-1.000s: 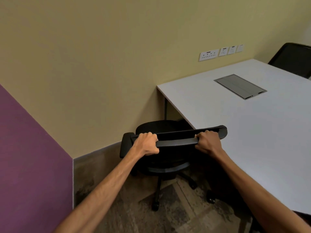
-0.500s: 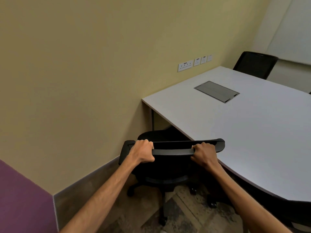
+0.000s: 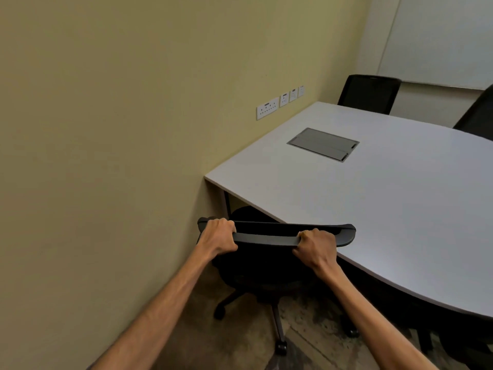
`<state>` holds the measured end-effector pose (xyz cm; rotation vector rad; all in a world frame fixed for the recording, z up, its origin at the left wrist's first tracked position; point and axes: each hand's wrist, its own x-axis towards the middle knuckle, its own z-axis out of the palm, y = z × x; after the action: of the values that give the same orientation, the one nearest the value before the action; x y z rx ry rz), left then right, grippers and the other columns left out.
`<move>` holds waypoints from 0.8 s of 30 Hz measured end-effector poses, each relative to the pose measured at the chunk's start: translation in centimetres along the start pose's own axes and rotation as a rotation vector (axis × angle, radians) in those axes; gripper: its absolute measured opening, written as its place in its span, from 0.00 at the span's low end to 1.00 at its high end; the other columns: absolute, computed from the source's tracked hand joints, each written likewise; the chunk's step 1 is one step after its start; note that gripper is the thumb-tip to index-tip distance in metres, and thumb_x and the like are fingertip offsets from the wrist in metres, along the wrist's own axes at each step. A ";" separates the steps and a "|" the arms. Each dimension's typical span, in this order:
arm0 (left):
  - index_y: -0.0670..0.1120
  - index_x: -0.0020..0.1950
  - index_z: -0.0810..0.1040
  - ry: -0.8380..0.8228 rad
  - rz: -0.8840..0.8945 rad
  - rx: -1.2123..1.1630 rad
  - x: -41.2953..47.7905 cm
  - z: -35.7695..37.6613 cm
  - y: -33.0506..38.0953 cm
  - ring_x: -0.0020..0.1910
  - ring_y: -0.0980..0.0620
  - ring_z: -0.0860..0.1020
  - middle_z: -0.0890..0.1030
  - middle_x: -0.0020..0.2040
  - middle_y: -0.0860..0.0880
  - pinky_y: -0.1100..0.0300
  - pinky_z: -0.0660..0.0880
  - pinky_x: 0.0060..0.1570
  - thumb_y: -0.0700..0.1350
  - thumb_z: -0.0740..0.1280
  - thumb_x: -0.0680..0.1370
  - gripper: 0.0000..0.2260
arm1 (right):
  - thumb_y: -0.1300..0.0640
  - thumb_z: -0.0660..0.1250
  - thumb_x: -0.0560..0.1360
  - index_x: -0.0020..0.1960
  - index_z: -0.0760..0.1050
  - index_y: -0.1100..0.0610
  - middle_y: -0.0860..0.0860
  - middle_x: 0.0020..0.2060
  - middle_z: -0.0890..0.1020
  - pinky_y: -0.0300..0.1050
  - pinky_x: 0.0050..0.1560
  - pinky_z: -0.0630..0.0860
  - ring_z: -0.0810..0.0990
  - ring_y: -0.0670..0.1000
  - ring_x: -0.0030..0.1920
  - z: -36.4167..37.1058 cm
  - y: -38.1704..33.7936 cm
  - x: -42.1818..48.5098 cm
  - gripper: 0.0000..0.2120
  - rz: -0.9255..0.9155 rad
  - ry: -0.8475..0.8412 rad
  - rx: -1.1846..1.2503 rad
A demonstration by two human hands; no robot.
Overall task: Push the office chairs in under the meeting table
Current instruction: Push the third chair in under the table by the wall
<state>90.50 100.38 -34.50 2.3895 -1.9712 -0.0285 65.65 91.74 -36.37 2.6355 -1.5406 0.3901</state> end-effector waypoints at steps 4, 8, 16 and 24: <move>0.47 0.32 0.80 -0.030 0.073 0.019 3.7 -0.3 -2.5 0.31 0.48 0.77 0.74 0.27 0.51 0.60 0.65 0.33 0.47 0.67 0.59 0.06 | 0.52 0.73 0.55 0.23 0.74 0.54 0.49 0.17 0.71 0.36 0.27 0.46 0.66 0.50 0.18 1.0 -1.6 2.3 0.10 0.078 0.024 0.013; 0.46 0.27 0.74 -0.094 0.149 0.085 7.8 -0.8 -6.1 0.28 0.48 0.71 0.67 0.24 0.52 0.59 0.63 0.31 0.47 0.67 0.59 0.05 | 0.52 0.70 0.58 0.25 0.75 0.55 0.51 0.19 0.74 0.39 0.27 0.55 0.73 0.53 0.21 1.9 -4.5 4.7 0.08 0.145 -0.026 -0.001; 0.49 0.29 0.71 -0.186 0.256 0.160 17.7 -1.4 -13.7 0.35 0.44 0.78 0.66 0.26 0.53 0.57 0.65 0.33 0.46 0.66 0.59 0.05 | 0.59 0.73 0.56 0.20 0.65 0.53 0.49 0.14 0.68 0.40 0.28 0.57 0.64 0.50 0.16 3.7 -12.0 10.5 0.17 0.310 0.072 0.113; 0.44 0.39 0.80 -0.200 0.377 0.126 26.6 -1.7 -17.1 0.40 0.44 0.79 0.81 0.38 0.46 0.54 0.70 0.37 0.46 0.70 0.62 0.08 | 0.62 0.70 0.59 0.21 0.59 0.52 0.47 0.15 0.63 0.39 0.28 0.56 0.55 0.48 0.19 5.3 -15.1 17.2 0.20 0.452 0.045 0.090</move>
<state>112.44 77.52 -33.24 2.1115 -2.5559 -0.1384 87.70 83.69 -36.10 2.2964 -2.1450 0.5484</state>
